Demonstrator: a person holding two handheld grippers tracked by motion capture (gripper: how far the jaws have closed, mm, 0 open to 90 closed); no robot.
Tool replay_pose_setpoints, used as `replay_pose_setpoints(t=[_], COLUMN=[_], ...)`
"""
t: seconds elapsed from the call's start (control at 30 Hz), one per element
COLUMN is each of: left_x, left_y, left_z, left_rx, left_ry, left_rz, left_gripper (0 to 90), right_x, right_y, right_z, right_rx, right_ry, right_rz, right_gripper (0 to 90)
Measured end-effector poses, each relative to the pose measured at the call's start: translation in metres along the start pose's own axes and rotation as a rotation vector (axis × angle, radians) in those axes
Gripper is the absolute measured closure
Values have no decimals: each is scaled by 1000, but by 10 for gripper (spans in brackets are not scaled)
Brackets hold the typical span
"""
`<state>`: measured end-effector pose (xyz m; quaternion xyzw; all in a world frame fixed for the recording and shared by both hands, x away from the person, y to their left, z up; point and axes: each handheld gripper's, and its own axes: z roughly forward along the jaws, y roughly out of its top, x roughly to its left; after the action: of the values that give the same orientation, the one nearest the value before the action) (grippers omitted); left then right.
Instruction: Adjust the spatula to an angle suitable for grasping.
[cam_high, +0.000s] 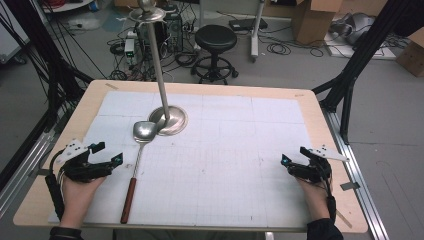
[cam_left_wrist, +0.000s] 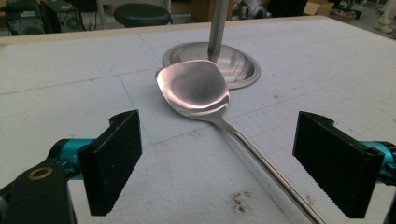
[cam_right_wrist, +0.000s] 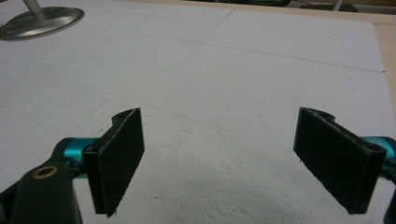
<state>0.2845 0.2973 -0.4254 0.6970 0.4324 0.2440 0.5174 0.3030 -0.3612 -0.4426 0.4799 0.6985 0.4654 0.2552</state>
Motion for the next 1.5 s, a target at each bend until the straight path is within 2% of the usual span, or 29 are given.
replay_pose_setpoints(t=[0.07, 0.2, 0.57, 0.73, 0.8, 1.03, 1.17, 1.23, 1.27, 1.3, 1.33, 1.37, 1.5], left_x=[-2, -7, -25, -35, -37, -53, -56, -57, -58, -59, -59, -59, -60], left_y=[1, 2, 3, 3, 3, 2, 2, 2, 2, 3, 3, 3, 5], left_z=[1, 4, 19, 27, 29, 43, 47, 48, 50, 53, 53, 56, 58], left_rx=[12, 50, 150, 202, 209, 311, 339, 346, 357, 396, 396, 426, 448], left_ry=[0, -9, -20, -21, -17, 82, 109, 108, 119, 141, 141, 154, 170], left_rz=[1, 36, 19, 11, 8, 1, -17, -16, -16, -17, -17, -30, -57], left_gripper=[173, 198, 239, 292, 320, 453, 514, 553, 553, 613, 631, 643, 686], right_x=[0, 0, 0, 0, 0, 0, -1, -1, -1, -1, -1, -1, -1], right_y=[0, 0, -1, -1, -1, -1, -1, -1, -1, -1, -1, -1, -1], right_z=[0, 0, 2, 2, 2, 2, 3, 3, 3, 3, 3, 2, 2], right_rx=[3, 7, 11, 13, 12, 15, 15, 15, 15, 16, 17, 17, 15], right_ry=[0, 1, 2, 2, 2, 2, 5, 4, 4, 4, 4, 5, 6], right_rz=[-1, -2, -6, -7, -9, -7, -6, -6, -6, -5, -5, -4, 9], right_gripper=[157, 157, 157, 158, 157, 158, 158, 158, 158, 158, 158, 158, 158])
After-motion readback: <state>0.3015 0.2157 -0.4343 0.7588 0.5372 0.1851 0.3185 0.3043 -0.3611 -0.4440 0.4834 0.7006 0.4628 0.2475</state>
